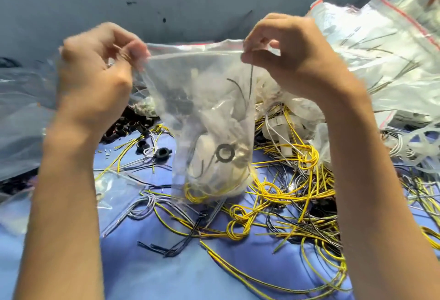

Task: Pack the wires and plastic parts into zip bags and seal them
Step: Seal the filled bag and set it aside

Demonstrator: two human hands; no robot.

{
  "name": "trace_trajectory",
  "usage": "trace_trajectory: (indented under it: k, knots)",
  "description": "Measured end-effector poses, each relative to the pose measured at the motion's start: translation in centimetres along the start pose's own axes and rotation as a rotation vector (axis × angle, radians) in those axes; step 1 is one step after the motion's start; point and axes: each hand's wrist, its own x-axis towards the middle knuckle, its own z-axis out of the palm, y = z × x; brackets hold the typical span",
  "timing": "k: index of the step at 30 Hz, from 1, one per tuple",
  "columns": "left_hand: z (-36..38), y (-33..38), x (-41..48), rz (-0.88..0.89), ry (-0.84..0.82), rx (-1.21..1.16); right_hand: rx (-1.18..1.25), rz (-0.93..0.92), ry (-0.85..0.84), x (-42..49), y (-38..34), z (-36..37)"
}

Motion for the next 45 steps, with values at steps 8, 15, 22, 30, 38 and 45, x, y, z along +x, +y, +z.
trace_trajectory:
  k: [8,15,22,30,38,45]
  knots:
    - [-0.4,-0.7,0.1,-0.064,-0.094,-0.074,0.045,0.079,-0.051,0.0,0.3,0.5]
    - [-0.8,-1.7,0.1,-0.102,-0.154,-0.199,0.221,0.139,-0.107,-0.1,0.7,0.1]
    - [0.1,-1.4,-0.2,-0.136,-0.174,-0.248,0.187,0.326,-0.148,-0.3,3.1,0.4]
    - [1.8,-0.1,-0.5,-0.174,-0.174,-0.277,0.322,0.505,-0.154,-1.2,3.4,-0.5]
    - [1.4,-0.3,-0.6,-0.168,-0.114,-0.331,0.513,0.500,-0.163,-1.4,3.6,-1.1]
    - [1.0,-0.4,-0.6,-0.158,-0.067,-0.330,0.174,0.385,-0.100,-0.6,3.6,-0.8]
